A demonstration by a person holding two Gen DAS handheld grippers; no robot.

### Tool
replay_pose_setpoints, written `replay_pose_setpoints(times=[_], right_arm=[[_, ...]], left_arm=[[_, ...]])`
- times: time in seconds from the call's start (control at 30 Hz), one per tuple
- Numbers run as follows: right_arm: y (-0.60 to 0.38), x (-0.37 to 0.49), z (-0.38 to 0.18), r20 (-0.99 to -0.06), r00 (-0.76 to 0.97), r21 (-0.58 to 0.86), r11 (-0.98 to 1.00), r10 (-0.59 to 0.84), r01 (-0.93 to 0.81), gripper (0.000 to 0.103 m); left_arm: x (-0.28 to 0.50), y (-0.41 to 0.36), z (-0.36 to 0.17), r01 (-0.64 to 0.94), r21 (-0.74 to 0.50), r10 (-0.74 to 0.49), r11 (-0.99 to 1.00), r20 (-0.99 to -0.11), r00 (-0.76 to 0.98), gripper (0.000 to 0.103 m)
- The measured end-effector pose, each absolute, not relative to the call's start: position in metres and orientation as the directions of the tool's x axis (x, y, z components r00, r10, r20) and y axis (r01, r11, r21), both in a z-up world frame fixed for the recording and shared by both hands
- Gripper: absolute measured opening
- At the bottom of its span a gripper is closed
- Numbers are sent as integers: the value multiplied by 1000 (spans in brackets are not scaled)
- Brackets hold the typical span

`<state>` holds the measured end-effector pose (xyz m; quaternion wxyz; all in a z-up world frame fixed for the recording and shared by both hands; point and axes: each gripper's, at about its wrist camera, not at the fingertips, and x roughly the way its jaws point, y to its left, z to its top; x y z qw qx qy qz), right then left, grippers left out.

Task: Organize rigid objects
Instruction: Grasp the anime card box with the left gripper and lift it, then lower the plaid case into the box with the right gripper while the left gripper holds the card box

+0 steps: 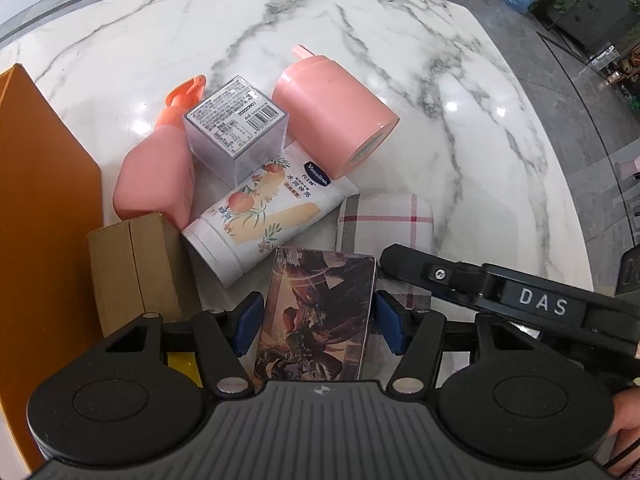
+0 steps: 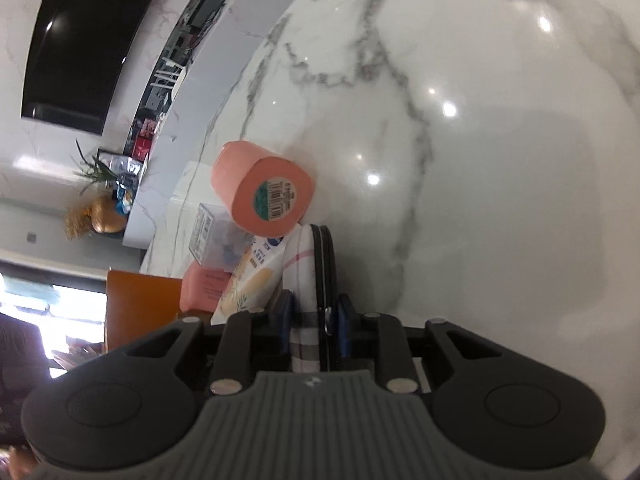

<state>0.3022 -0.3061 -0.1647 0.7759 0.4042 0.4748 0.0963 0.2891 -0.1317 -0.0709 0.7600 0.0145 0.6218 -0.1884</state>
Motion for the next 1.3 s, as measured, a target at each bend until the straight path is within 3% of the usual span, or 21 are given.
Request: replay_pose_setpoints(times=[0.43, 0.5, 0.9, 1.3], right_arm=[[-302, 288, -143, -726, 523, 601, 781, 447, 167, 18], [-303, 288, -144, -725, 522, 605, 778, 450, 169, 18], [-304, 287, -141, -719, 530, 602, 784, 449, 154, 17], [-289, 260, -91, -680, 574, 555, 832, 457, -5, 16]], left_arm=[[263, -157, -88, 482, -30, -120, 876, -980, 156, 71], [259, -158, -87, 514, -26, -133, 857, -976, 172, 67], [241, -147, -67, 531, -13, -183, 847, -946, 268, 65], [205, -101, 30, 572, -54, -319, 818, -871, 373, 65]])
